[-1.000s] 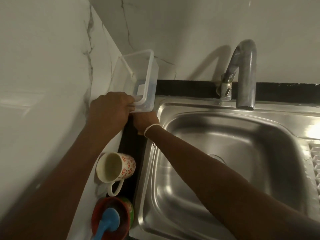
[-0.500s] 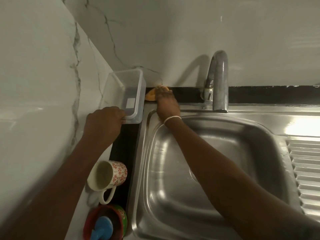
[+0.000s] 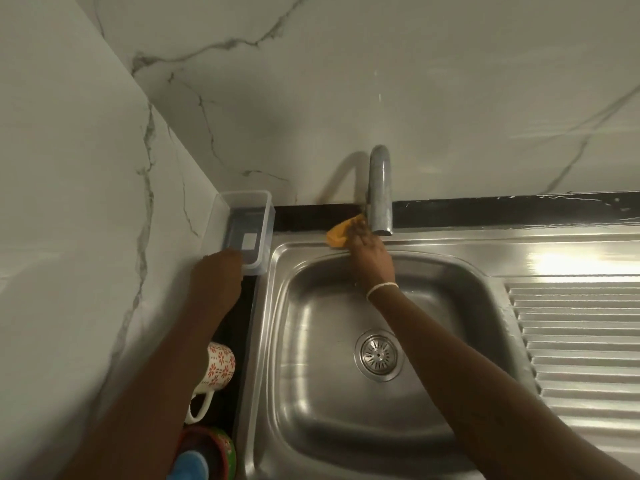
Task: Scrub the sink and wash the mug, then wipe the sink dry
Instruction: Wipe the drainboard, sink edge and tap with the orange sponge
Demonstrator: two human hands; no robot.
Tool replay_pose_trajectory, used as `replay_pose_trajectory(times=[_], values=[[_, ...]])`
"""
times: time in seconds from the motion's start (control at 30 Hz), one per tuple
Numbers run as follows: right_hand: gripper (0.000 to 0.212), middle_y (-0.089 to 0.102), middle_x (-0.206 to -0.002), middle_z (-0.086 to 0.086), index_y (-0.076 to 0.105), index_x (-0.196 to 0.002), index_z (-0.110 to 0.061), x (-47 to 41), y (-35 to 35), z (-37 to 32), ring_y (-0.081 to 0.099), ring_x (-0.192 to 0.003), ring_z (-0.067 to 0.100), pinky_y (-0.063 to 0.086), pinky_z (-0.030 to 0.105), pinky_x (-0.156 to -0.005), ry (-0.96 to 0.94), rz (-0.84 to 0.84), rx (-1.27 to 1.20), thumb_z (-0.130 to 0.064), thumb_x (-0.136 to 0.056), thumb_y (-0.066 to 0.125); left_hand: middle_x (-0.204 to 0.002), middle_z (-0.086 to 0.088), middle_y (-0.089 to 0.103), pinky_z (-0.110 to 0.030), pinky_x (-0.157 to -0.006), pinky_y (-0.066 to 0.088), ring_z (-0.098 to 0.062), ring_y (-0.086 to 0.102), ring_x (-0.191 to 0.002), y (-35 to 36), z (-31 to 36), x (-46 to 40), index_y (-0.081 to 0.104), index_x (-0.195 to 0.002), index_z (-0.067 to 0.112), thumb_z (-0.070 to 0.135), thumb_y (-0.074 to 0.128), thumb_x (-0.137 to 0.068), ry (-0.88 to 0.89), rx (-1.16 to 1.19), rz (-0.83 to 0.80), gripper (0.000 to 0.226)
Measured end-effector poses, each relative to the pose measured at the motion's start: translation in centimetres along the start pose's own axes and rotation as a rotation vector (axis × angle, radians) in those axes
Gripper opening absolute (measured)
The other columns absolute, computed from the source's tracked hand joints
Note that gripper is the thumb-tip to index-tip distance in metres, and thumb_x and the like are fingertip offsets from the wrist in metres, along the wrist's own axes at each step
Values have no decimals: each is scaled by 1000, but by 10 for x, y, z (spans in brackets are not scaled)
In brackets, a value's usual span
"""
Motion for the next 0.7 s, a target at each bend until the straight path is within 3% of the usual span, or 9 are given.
replay_pose_trajectory(times=[0.07,0.13,0.2,0.3,0.33,0.47,0.57,0.63,0.7], values=[[56,48,-148,21,48,-143,-2,26,-11,10,43,-139,40,36,53,-115,-57,31,-93,4,-89,58,-117,-11,64,-42,-100,42,-27,62,-105,-8,18,4,57,-122,8,23,73,-82,-18,-73,-11,45],[63,46,-150,17,50,-143,-5,51,-31,28,43,-140,35,40,50,-112,-28,38,-193,12,-83,57,-115,-9,63,-44,-102,38,-26,60,-107,-22,45,9,55,-121,10,32,74,-79,-20,-115,48,51],[60,51,-147,14,52,-143,-8,76,-53,54,51,-134,31,41,37,-111,33,46,-273,9,-85,56,-109,-13,63,-47,-102,37,-31,60,-104,-33,79,12,56,-118,6,34,77,-74,49,-109,120,56],[39,66,-128,6,60,-135,-10,112,-104,107,63,-116,18,37,9,-103,132,120,-431,-10,-98,52,-103,-20,64,-55,-103,38,-40,62,-98,-37,136,10,59,-114,2,29,83,-67,202,-27,193,59],[35,68,-122,2,63,-132,-10,122,-124,130,64,-111,11,39,6,-99,174,172,-475,-14,-100,51,-99,-21,65,-55,-99,42,-41,62,-94,-37,155,11,61,-110,2,26,84,-65,246,5,196,56],[25,71,-107,4,67,-124,-10,160,-205,244,65,-89,-12,49,9,-83,432,362,-581,-11,-102,53,-100,-17,66,-45,-84,51,-38,62,-92,-27,230,15,65,-107,7,31,80,-69,366,132,155,48],[30,73,-114,-1,67,-126,-19,190,-266,342,69,-103,5,56,31,-92,577,528,-532,-31,-104,50,-106,-12,67,-42,-85,51,-32,62,-98,-11,268,13,65,-111,10,35,77,-73,403,178,115,48],[36,70,-121,-9,64,-130,-30,199,-298,396,65,-112,6,53,34,-98,658,553,-433,-45,-104,43,-108,-11,66,-42,-84,51,-32,63,-98,-3,283,13,65,-112,10,35,78,-72,399,183,81,49],[41,69,-121,-5,63,-131,-29,201,-321,445,64,-111,12,51,38,-101,761,576,-383,-48,-103,39,-109,-10,66,-42,-83,51,-31,62,-98,4,295,13,65,-113,11,34,79,-72,403,180,63,49]])
Point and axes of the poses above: each hand's wrist, its own x-axis away from the middle knuckle, its own y-axis out of the palm, z = x × y, the point moved 6 cm from there along -x, towards the middle knuckle
